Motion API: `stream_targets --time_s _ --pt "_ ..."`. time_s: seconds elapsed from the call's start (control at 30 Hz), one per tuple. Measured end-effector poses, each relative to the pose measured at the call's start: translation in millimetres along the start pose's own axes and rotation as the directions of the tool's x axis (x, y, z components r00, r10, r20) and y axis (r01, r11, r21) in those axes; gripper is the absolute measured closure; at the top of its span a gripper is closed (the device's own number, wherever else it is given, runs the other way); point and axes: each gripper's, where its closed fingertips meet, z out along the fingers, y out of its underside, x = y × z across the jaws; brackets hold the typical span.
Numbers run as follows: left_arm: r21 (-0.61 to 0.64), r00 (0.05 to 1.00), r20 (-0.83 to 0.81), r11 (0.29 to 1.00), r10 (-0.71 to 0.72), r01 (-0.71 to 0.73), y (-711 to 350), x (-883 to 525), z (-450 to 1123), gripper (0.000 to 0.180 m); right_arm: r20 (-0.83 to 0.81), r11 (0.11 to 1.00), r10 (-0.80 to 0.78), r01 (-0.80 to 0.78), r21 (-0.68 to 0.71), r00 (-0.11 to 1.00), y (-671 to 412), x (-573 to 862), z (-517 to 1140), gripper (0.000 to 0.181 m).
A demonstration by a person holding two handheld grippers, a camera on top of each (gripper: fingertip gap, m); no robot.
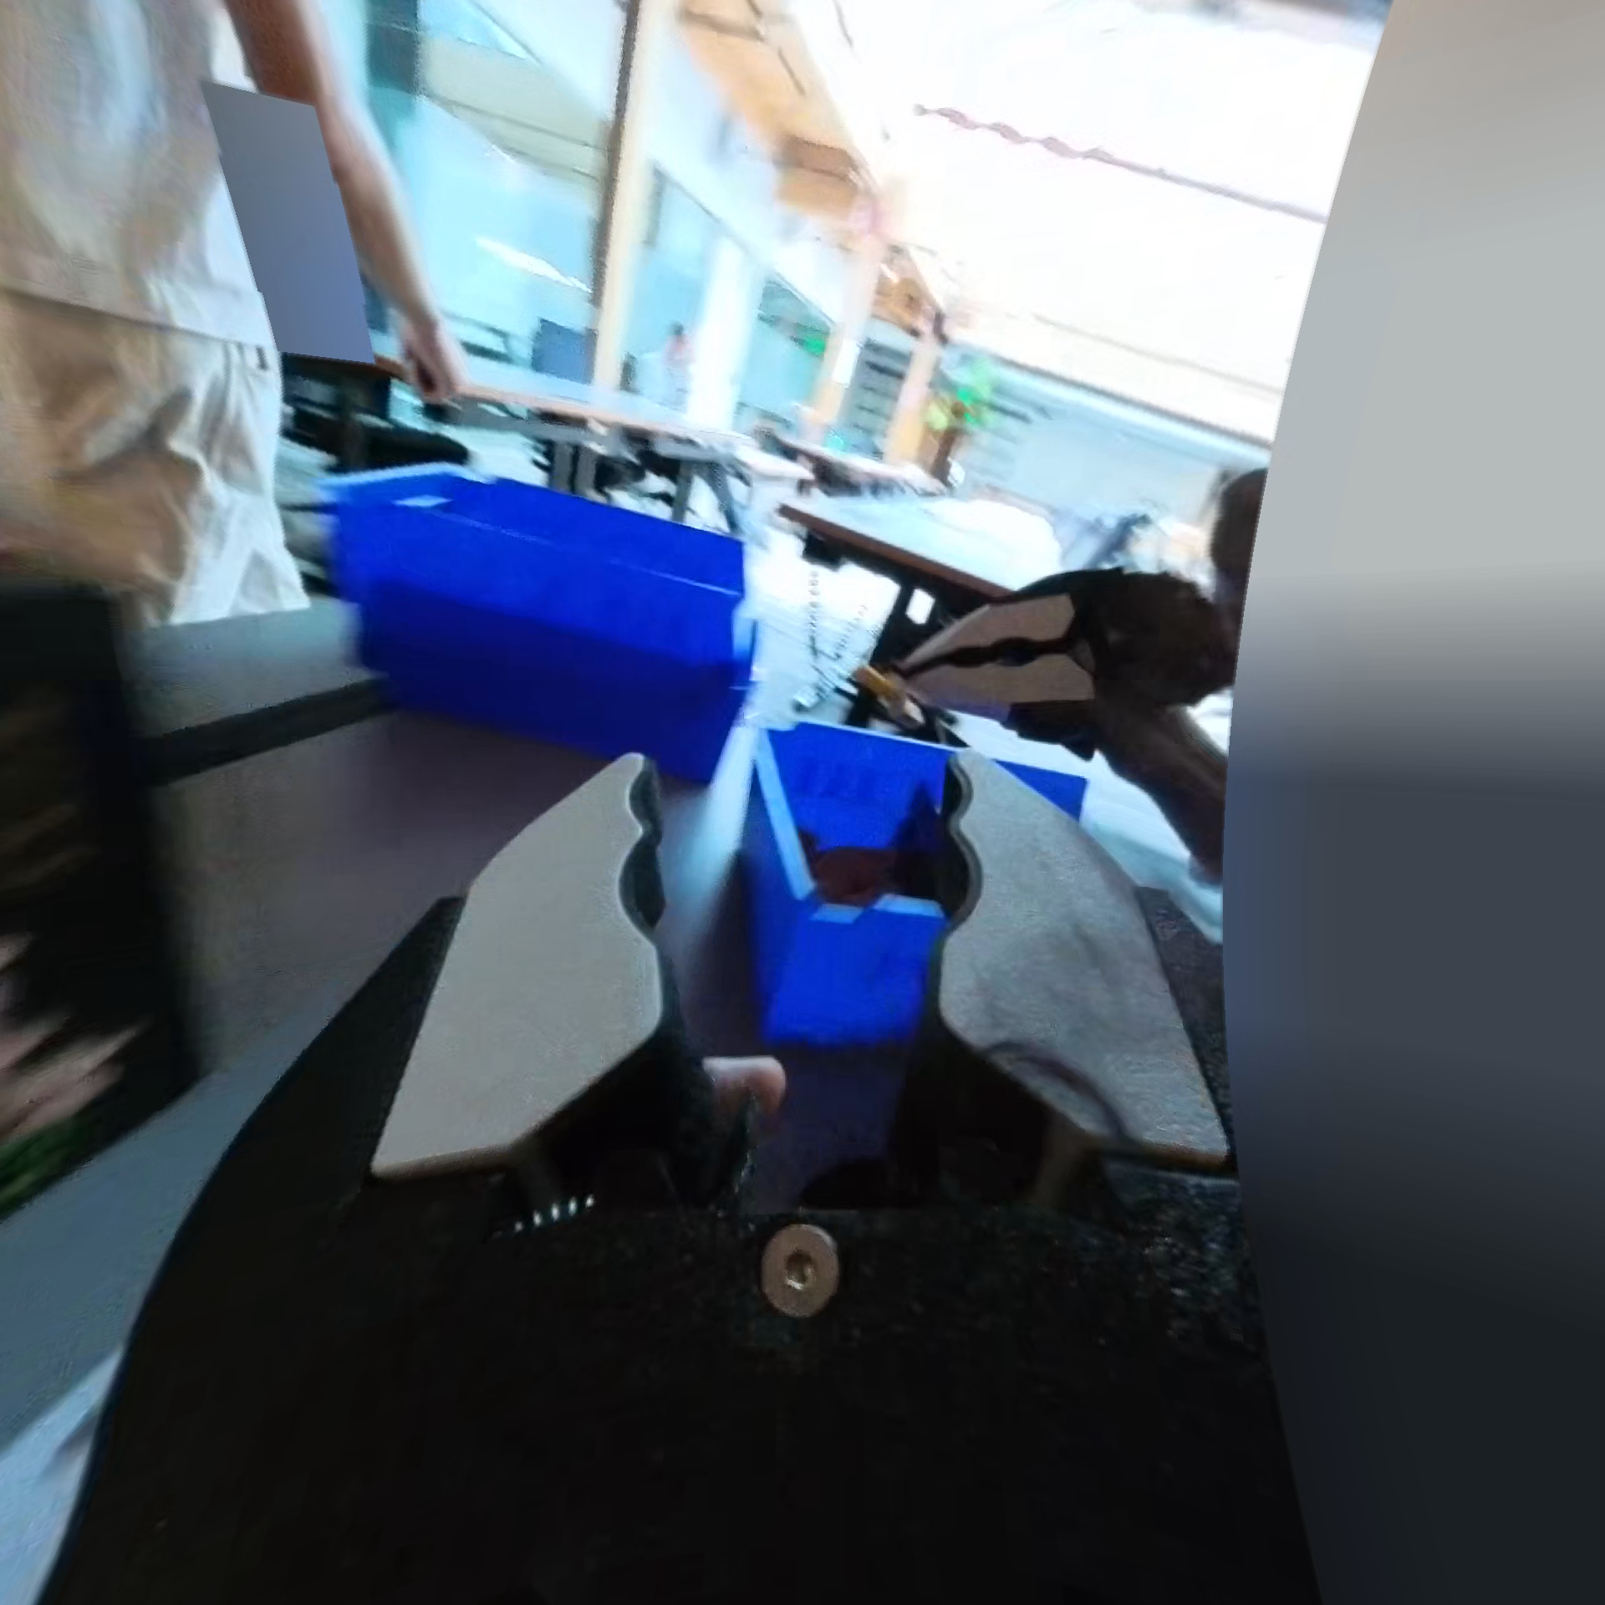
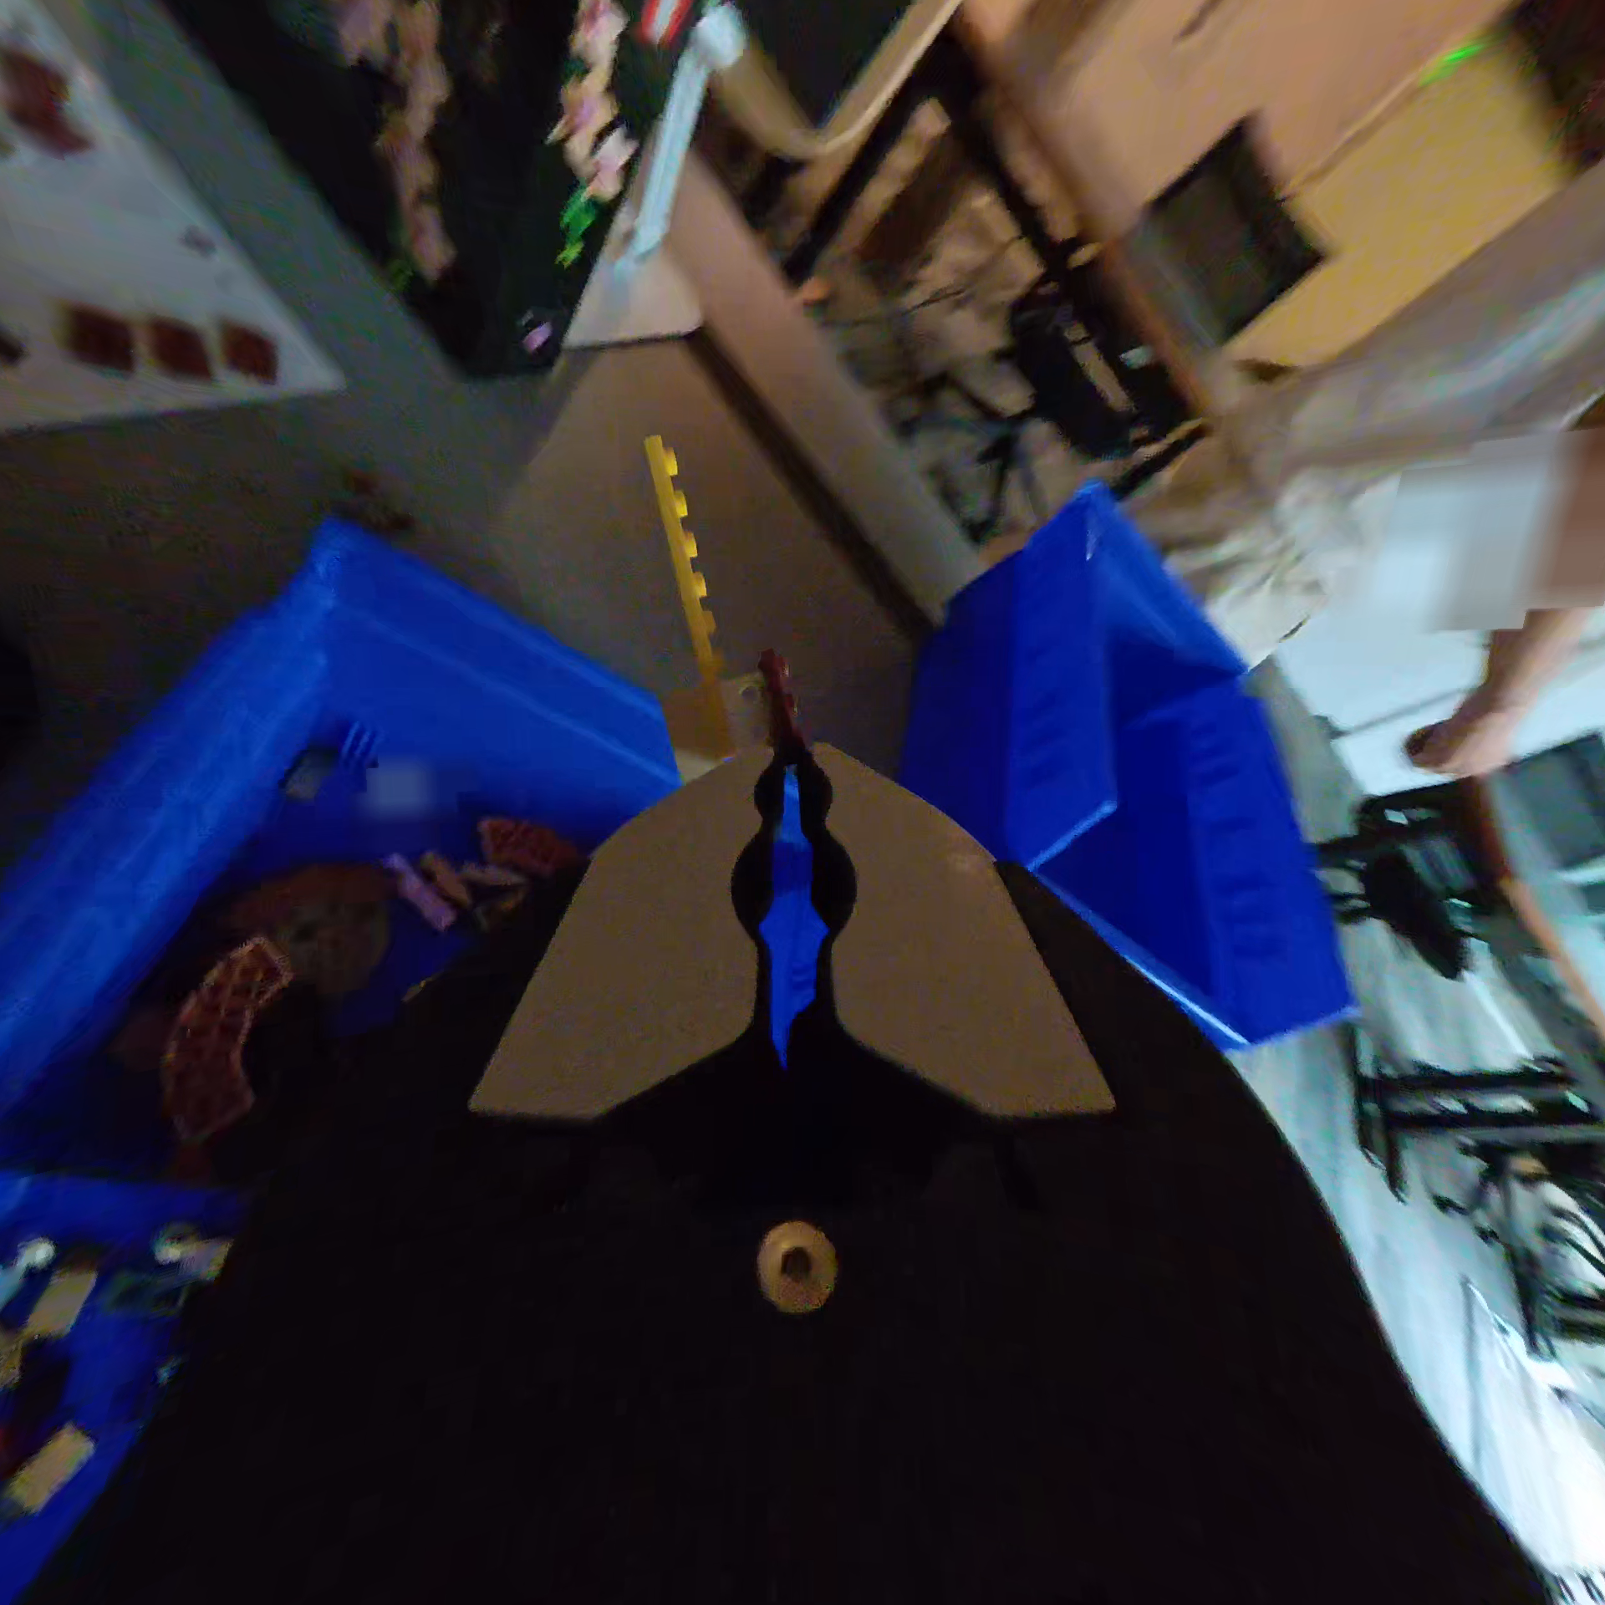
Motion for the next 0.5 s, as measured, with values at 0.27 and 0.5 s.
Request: stream_targets --time_s 0.27,0.5 --pt "-0.102 0.968 -0.233 0.992 -0.094 0.072 27 71 136 0.128 -0.237 0.988 0.131 -0.106 0.115 0.963 -30 9 -44 0.179" --pt "-0.081 0.951 -0.285 0.992 -0.12 0.1 31 96 162 0.146 -0.276 0.985 0.133 -0.098 0.139 0.952 -37 2 -59 0.179"
